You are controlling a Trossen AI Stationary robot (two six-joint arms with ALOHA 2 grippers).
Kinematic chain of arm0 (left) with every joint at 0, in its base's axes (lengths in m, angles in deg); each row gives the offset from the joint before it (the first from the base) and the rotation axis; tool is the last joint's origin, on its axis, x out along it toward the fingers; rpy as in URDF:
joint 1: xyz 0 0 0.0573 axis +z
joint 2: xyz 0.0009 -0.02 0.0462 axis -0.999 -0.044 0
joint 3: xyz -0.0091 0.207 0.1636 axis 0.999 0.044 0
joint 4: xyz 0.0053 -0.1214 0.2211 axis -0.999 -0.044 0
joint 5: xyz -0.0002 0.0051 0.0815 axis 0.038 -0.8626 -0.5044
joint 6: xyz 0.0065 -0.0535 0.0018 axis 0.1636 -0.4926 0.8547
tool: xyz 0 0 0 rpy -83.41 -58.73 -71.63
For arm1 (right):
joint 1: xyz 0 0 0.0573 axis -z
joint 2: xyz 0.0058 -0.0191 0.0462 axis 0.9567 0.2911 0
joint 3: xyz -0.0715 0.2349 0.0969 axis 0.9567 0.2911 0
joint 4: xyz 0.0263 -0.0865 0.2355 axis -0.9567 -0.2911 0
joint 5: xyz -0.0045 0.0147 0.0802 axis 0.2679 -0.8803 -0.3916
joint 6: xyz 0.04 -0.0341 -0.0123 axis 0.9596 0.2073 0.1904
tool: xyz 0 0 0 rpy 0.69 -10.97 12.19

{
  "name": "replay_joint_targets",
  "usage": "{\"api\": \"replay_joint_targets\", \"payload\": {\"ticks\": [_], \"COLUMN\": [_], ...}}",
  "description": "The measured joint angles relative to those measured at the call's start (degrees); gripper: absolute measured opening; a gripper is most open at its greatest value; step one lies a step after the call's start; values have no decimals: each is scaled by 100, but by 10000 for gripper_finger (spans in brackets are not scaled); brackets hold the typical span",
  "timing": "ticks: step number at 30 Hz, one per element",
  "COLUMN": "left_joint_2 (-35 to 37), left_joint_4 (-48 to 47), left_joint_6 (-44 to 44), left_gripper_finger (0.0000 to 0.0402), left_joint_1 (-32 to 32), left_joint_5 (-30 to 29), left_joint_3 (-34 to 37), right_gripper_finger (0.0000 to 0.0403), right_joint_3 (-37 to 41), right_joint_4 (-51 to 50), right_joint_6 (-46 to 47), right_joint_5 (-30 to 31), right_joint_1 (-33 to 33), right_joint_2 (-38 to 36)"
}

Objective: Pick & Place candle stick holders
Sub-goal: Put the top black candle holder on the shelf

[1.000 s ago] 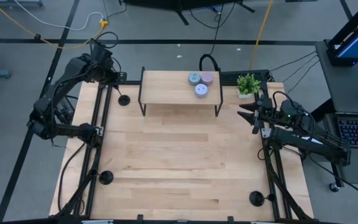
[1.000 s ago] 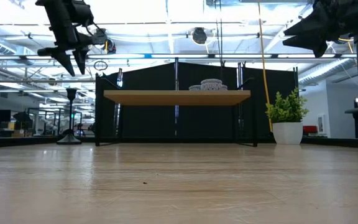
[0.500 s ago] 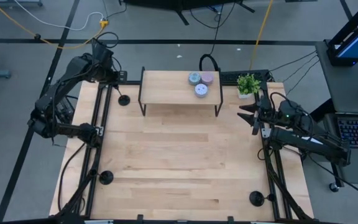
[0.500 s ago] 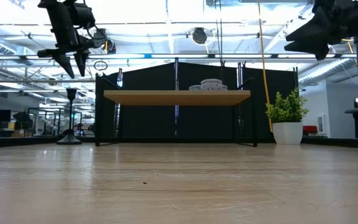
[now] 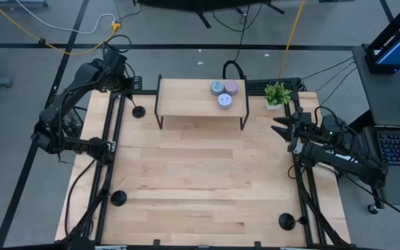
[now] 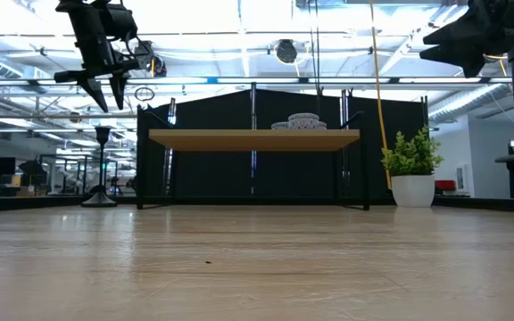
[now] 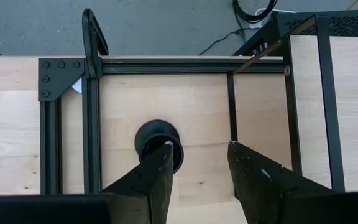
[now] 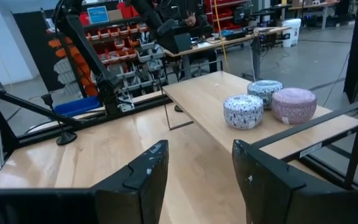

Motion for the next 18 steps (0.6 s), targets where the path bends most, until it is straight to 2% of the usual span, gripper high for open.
{"api": "replay_joint_targets", "payload": {"ticks": [12,18], "left_joint_2": [0,-66], "left_joint_4": [-337,-188], "left_joint_6": [-185,-515], "left_gripper_finger": [159,158], "left_joint_1": [-118,-124], "left_joint_5": [-6,-253], "left_joint_3": [0,0], "right_gripper_finger": [171,171], "right_joint_3": [120,120], "right_joint_4": [2,2], "right_joint_6": [241,241], "right_joint_5": [-24,-24], "right_joint_1": [2,2], "right_joint_2": [-53,-51]}}
